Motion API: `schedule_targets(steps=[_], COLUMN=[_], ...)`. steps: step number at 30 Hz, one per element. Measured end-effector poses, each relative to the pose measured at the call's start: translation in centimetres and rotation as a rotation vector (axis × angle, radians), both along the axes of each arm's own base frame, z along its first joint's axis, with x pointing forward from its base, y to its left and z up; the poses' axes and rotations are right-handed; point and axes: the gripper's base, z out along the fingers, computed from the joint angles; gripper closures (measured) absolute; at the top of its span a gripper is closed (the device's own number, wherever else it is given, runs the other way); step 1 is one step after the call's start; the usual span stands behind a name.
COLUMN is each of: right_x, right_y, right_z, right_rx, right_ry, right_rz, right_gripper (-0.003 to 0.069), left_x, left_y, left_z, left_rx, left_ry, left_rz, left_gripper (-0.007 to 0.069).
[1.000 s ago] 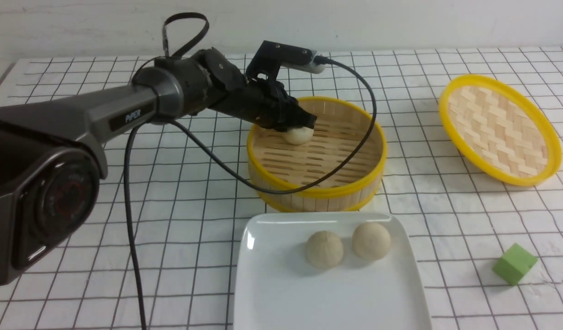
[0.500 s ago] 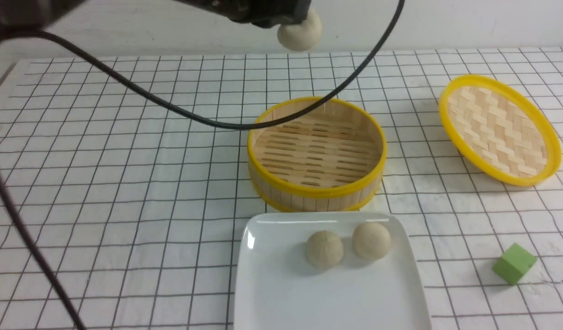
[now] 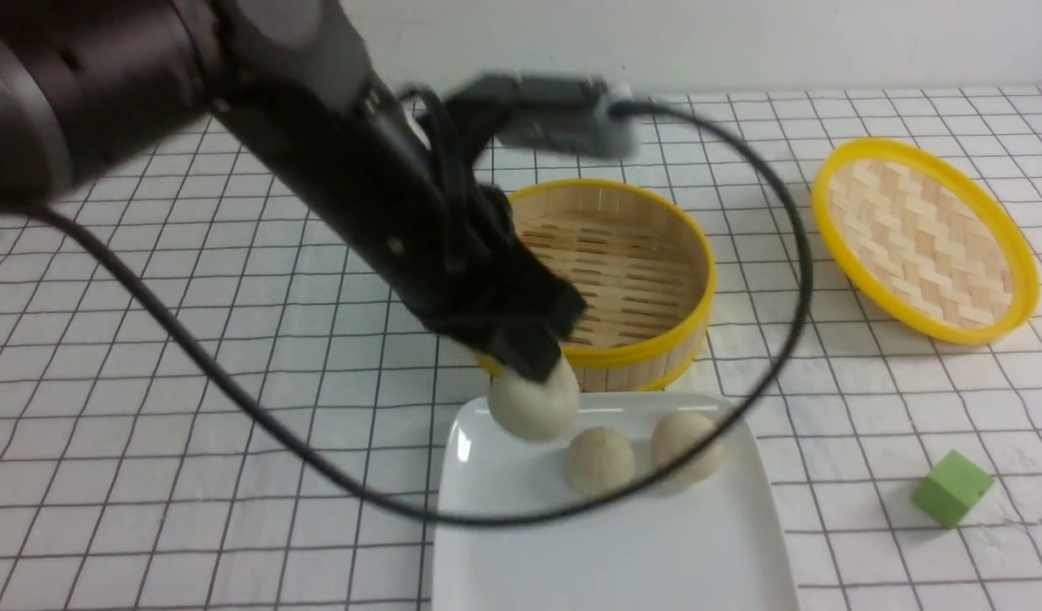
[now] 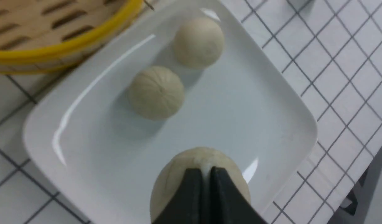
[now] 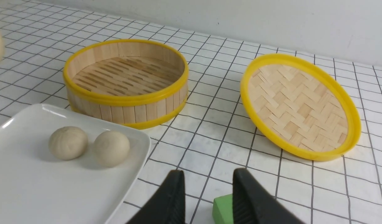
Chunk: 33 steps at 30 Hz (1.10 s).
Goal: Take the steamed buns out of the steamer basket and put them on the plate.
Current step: Use the left arm to put the steamed stuffed bun into the plate
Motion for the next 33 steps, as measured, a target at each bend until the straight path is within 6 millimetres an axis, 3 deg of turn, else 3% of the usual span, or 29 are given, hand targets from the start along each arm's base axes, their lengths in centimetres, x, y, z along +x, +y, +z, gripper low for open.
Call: schedule_targets(steps=[1,2,8,16,30,33], right_x=[0.0,0.0,0.0,0.0,0.0,0.0], right_y=[0.0,0.0,0.0,0.0,0.0,0.0], right_z=[0.0,0.0,0.0,0.0,0.0,0.0], right_rx=[0.0,0.0,0.0,0.002,0.003,0.003], right_ry=[0.0,0.0,0.0,0.001,0.001,0.001], right_rz=[0.0,0.0,0.0,0.001,0.001,0.001], right_gripper=[0.0416,0.0416,0.0416,0.0416,0.0416,0.0416], left_x=[-0.7,-0.9,-0.7,1.3,1.6,1.4], left_y=[-0.7,-0.8,-0.4,-0.8,-1.0,-0.9], left_z=[-2.5,-3.5,-8.3,-9.7,-11.4,-11.5], left_rx=[0.012,0.018,0.068,0.069,0.107,0.122], left_ry=[0.005,0.004,-0.075,-0.23,-0.19,-0.181], left_rz=[-0.007,-0.005,0.029,0.06,0.046,0.033], left_gripper=[0.0603,0.0603,0.0603,0.0601,0.0592,0.0547])
